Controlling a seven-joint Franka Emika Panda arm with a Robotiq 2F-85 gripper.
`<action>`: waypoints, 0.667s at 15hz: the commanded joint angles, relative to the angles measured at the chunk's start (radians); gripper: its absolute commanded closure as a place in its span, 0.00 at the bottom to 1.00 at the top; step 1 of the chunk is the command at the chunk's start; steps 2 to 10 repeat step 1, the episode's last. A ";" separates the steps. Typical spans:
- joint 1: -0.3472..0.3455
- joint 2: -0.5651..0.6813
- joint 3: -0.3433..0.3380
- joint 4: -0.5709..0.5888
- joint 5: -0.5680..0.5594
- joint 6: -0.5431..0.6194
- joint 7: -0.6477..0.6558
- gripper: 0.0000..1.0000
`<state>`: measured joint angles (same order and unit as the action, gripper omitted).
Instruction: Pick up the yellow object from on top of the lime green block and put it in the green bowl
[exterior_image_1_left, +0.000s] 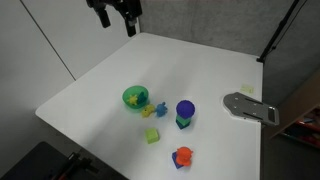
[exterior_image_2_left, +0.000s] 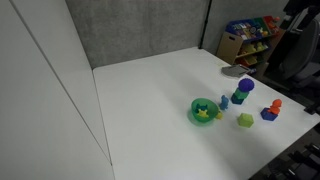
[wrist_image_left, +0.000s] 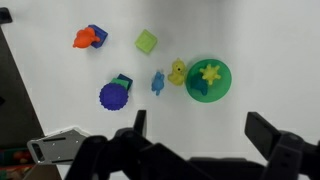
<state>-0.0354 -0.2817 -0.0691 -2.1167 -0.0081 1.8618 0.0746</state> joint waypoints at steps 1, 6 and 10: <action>-0.010 0.001 0.008 0.002 0.003 -0.002 -0.002 0.00; -0.010 0.001 0.008 0.002 0.003 -0.002 -0.002 0.00; -0.010 0.001 0.008 0.002 0.003 -0.002 -0.002 0.00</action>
